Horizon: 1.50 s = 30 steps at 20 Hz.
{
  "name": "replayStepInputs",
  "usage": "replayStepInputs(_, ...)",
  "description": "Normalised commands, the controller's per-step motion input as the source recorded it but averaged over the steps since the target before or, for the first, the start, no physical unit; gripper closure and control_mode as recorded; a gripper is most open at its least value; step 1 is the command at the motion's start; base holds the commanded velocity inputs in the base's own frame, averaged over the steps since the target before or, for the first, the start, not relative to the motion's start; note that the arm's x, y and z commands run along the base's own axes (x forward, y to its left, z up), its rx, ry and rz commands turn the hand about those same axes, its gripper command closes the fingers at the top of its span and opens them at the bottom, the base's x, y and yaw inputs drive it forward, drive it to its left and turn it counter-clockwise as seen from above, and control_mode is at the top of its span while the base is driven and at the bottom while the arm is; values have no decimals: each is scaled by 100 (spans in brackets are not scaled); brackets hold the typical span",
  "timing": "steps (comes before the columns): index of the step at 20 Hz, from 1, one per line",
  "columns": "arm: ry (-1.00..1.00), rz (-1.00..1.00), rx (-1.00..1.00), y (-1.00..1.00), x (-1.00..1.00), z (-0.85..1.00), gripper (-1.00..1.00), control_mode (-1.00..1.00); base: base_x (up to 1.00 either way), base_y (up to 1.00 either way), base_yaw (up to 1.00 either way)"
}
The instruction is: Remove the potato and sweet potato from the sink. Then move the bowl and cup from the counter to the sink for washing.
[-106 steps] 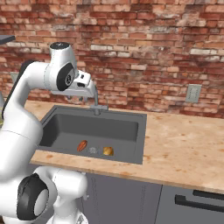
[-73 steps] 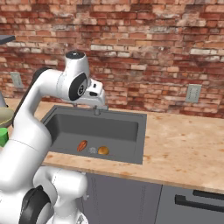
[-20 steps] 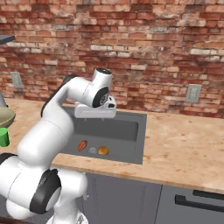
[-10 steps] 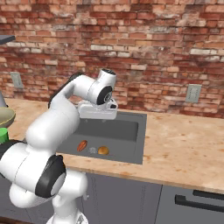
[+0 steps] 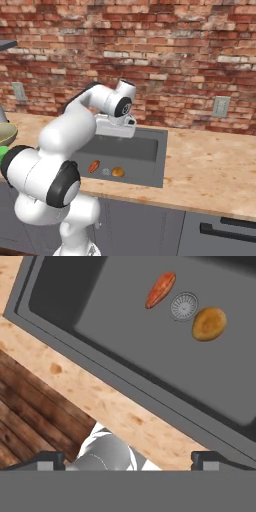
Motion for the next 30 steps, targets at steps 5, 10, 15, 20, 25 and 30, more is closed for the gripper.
replayStepInputs(5, 0, 0, 0, 2, 2, -25, -100, -100, 0, 0, 0)
replayStepInputs(10, -7, -1, -3, 4, 0, -26, -100, -100, 0, 0, 0)
replayStepInputs(15, -11, -6, -10, 9, 10, -20, -100, -100, 0, 0, 0)
replayStepInputs(20, -14, -9, -13, 12, 13, -18, -100, -100, 0, 0, 0)
replayStepInputs(25, -6, -13, -9, 5, 9, -18, -100, -100, 0, 0, 0)
replayStepInputs(30, 0, -16, -1, 0, 11, -16, -100, -100, 0, 0, 0)
